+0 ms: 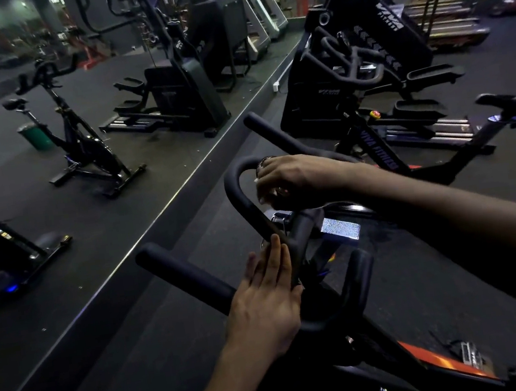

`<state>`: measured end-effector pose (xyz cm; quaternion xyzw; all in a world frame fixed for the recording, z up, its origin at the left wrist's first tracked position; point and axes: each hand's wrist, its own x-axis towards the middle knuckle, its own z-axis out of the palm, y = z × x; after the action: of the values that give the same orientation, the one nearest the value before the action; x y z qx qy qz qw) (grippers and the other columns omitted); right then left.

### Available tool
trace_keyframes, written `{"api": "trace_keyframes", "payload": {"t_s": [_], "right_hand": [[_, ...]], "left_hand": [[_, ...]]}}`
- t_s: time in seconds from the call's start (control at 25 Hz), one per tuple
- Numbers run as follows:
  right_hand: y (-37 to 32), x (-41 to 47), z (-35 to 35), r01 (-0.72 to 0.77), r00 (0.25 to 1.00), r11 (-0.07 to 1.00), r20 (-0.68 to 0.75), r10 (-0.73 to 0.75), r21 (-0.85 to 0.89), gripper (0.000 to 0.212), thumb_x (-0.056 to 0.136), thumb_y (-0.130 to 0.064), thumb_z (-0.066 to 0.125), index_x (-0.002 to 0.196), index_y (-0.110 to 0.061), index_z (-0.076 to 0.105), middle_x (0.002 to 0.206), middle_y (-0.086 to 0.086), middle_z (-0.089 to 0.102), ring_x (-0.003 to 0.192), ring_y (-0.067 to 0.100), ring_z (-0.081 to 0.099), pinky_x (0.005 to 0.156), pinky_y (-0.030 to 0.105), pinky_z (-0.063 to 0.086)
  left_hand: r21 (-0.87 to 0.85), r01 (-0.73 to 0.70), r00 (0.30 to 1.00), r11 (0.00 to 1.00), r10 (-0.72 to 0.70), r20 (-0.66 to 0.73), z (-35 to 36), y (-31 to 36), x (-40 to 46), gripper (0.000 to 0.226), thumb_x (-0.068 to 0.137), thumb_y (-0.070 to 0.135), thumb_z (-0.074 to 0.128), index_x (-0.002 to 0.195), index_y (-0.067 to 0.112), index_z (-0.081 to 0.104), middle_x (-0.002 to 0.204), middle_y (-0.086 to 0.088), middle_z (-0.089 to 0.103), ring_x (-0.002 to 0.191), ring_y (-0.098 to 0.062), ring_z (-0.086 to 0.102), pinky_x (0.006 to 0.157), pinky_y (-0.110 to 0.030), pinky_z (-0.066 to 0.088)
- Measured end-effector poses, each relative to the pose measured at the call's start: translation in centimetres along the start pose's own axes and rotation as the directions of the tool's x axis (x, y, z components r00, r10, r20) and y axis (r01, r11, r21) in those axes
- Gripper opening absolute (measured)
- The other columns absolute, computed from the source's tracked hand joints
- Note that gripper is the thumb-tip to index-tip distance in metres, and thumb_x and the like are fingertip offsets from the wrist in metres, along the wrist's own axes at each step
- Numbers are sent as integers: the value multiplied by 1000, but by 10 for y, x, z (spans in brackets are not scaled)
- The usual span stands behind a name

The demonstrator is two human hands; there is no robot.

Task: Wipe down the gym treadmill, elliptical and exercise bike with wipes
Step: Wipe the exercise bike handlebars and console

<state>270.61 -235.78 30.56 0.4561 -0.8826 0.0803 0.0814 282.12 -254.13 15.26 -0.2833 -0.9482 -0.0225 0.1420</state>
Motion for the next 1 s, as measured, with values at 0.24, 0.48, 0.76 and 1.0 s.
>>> {"api": "trace_keyframes", "payload": {"t_s": [0.24,0.48,0.76,1.0], "right_hand": [[-5,-130,51,-491,530,608,-340,777,624,13,91,-35,71,102,-31,77,82,3,76,73,21,69,70,37,58],[7,-139,71,-684,509,631,-380,773,367,14,90,-15,71,102,-17,78,91,-1,75,84,12,69,74,22,49],[19,-112,107,-656,587,584,-162,793,478,16,96,-23,64,104,-14,75,98,4,77,93,16,71,81,40,56],[19,-130,100,-701,656,632,-50,754,331,20,95,-29,66,100,-13,77,93,5,77,90,18,71,77,29,52]], "left_hand": [[6,-27,996,1000,27,-90,-2,3,20,77,95,43,35,158,-1,23,168,-20,10,157,-30,11,121,-46,13],[-12,-118,990,993,117,-83,6,11,85,74,96,39,36,159,3,24,170,-12,9,158,-21,3,126,-46,0],[-41,-123,977,992,114,-179,12,11,89,73,92,39,39,153,-1,38,165,-13,27,155,-18,14,127,-42,-3],[-19,-97,989,995,95,-113,7,12,88,74,93,41,36,154,1,36,166,-12,26,155,-17,12,126,-42,-3]]}}
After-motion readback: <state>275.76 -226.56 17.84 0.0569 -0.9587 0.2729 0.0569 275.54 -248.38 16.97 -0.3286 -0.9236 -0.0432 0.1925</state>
